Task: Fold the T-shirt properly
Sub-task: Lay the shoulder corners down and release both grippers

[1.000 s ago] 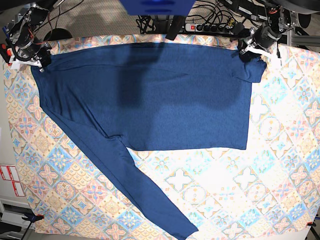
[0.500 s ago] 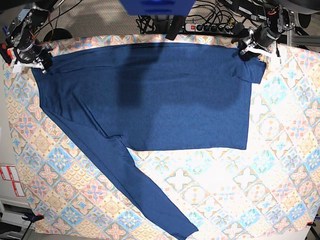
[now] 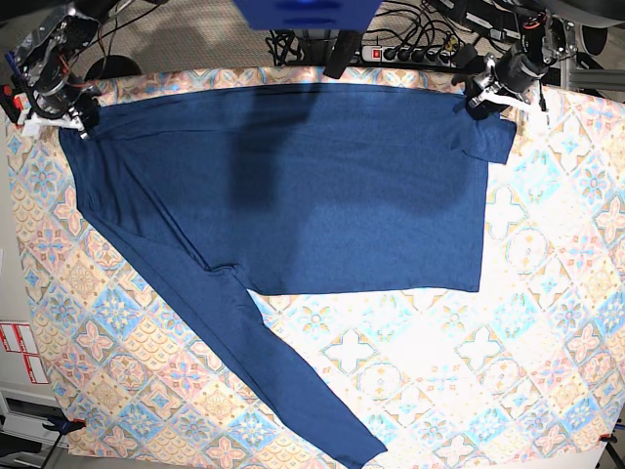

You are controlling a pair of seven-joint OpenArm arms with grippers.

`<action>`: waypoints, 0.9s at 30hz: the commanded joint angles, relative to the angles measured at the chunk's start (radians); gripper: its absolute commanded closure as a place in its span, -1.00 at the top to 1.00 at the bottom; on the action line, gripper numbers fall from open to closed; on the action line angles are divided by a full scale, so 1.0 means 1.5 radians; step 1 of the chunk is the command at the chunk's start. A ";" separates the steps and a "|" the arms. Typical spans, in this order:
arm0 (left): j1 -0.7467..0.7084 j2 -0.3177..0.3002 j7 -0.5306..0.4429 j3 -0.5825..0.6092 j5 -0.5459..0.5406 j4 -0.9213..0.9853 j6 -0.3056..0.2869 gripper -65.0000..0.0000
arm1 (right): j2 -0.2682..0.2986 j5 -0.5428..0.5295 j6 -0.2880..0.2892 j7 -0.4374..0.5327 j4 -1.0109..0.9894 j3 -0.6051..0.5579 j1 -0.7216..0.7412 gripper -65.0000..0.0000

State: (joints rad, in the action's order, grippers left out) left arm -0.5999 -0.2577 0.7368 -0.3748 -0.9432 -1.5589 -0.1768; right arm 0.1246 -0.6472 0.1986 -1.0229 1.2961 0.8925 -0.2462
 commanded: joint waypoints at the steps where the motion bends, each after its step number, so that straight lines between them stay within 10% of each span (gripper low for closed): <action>1: -0.005 -0.007 -0.009 -0.004 -0.004 -0.008 -0.001 -0.63 | 0.012 0.033 -0.016 0.001 0.004 0.006 -0.004 -0.98; 13: -0.003 -0.006 -0.008 -0.002 -0.004 -0.008 -0.001 -0.63 | 0.012 0.034 -0.016 -0.039 0.005 0.004 -0.006 -0.39; 27: -0.028 -0.010 -0.007 0.005 -0.005 -0.010 0.000 -0.63 | 0.012 0.033 -0.016 -0.038 0.006 0.009 -0.020 -0.29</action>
State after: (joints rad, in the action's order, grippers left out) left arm -0.6323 -0.2607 0.7338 -0.3595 -0.9432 -1.5593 -0.1730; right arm 0.1307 -0.6628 0.2062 -1.0634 1.3037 0.8970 -0.2581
